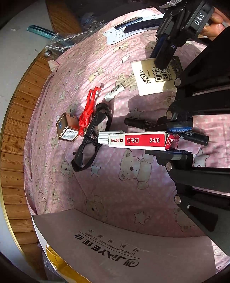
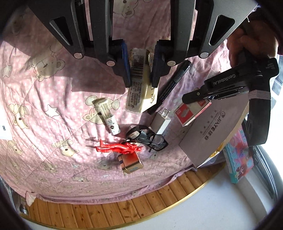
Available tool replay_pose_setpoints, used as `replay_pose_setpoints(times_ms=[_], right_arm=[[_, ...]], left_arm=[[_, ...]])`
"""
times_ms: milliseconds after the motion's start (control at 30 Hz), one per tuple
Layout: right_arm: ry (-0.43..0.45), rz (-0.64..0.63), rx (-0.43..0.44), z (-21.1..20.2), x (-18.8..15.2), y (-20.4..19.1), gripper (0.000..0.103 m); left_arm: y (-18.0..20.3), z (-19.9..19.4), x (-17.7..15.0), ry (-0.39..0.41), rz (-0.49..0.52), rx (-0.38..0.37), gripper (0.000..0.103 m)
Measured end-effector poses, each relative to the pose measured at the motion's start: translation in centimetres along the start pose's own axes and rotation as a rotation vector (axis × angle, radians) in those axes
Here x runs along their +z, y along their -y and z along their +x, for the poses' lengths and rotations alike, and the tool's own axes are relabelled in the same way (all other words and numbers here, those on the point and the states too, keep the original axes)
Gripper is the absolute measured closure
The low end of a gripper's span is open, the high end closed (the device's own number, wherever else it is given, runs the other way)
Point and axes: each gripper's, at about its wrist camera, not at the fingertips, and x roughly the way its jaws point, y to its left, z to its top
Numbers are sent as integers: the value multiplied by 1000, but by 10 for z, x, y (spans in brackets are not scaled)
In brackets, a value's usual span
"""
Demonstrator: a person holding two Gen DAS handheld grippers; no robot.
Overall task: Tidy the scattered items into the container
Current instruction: 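Grasp the red-white staple box with the left tool while the right grasps the tissue pack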
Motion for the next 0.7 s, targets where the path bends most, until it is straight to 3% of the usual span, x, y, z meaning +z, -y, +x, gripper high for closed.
replay_pose_setpoints(times_ms=[100,200,267,300,533,700], right_arm=[[-35,-35,-8,17,-6,-6,72],[-33,-3,39,27,-10,-3,74],[-41,22,62,26,-10,-2,77],[-36,17,59,23,-10,-3,79],[-2,1,59,-1,-11,-15,80],[8,-29,57,-13,-14,-30,80]], left_arm=[[0,0,-9,-23,18,9,86],[-2,18,-17,-57,17,48,77],[-1,26,-20,-58,12,50,80],[0,25,-21,-49,21,70,87],[5,2,-20,-27,25,130,88],[7,-25,-19,20,23,119,88]])
